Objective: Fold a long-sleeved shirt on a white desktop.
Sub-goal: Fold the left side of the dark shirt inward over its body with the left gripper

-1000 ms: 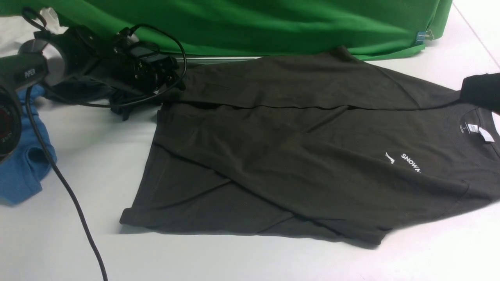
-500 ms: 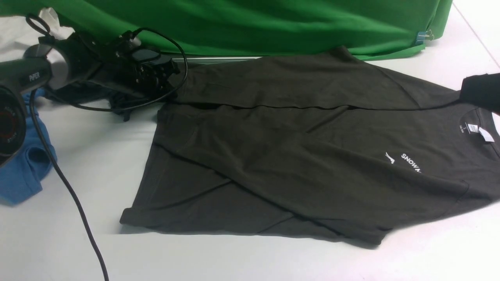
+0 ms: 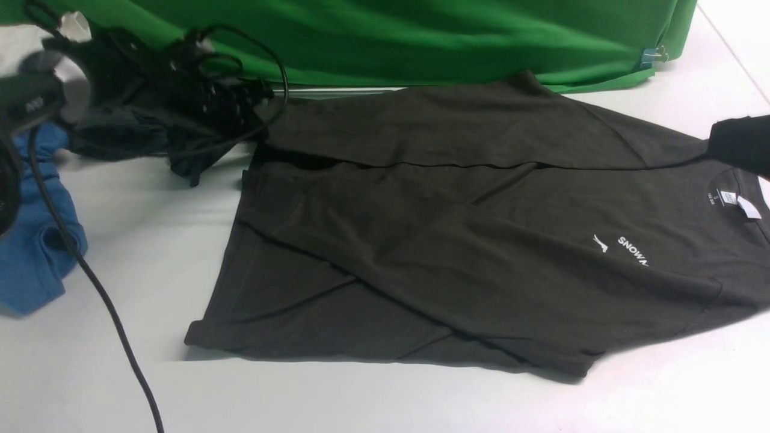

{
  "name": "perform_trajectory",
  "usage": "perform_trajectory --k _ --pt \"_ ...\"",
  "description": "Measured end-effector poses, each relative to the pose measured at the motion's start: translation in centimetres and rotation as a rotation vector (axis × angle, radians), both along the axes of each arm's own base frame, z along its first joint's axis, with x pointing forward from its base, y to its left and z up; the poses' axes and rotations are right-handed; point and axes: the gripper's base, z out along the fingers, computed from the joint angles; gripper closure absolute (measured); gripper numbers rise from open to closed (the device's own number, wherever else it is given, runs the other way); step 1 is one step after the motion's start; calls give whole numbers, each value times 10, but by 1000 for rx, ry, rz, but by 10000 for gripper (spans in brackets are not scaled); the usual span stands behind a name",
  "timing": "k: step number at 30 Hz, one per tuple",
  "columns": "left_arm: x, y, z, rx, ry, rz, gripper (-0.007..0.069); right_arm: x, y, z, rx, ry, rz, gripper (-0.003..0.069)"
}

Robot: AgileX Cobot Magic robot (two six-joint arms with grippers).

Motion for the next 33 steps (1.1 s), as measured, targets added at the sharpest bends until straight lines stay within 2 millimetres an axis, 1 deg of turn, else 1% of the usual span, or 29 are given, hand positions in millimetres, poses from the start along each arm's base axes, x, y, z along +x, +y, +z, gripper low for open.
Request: perform_trajectory --k 3,6,8,10,11,14,21,25,26,27,28,29,30,32,33 --pt "-7 -1 30 15 -39 -28 585 0 0 0 0 0 0 418" --pt "-17 -3 50 24 -36 -71 585 0 0 0 0 0 0 418" --pt "-23 -5 59 26 -17 -104 585 0 0 0 -2 -1 1 418" --pt "-31 -6 65 34 19 -145 585 0 0 0 -3 -2 2 418" --pt "-31 -6 65 34 19 -145 585 0 0 0 -3 -2 2 418" --pt "-42 -8 65 53 112 -217 585 0 0 0 -6 0 4 418" --pt "-53 -11 62 36 212 -284 585 0 0 0 -7 -1 5 418" --pt "-56 -11 67 37 221 -297 585 0 0 -1 -10 3 8 418" --pt "-58 -11 72 45 210 -298 585 0 0 -1 -11 4 8 418" --pt "-58 -11 73 45 208 -298 585 0 0 -1 -10 3 8 418" --pt "-61 -11 82 51 186 -295 585 -1 0 -1 -11 5 10 418" --pt "-61 -11 83 51 183 -295 585 -1 0 -1 -11 5 10 418" --pt "-64 -11 94 57 155 -291 585 -1 0 -1 -12 4 10 418" --pt "-68 -11 106 62 122 -286 585 -1 0 -1 -12 4 10 418" --pt "-71 -12 115 63 98 -283 585 -1 0 -1 -13 4 10 418"
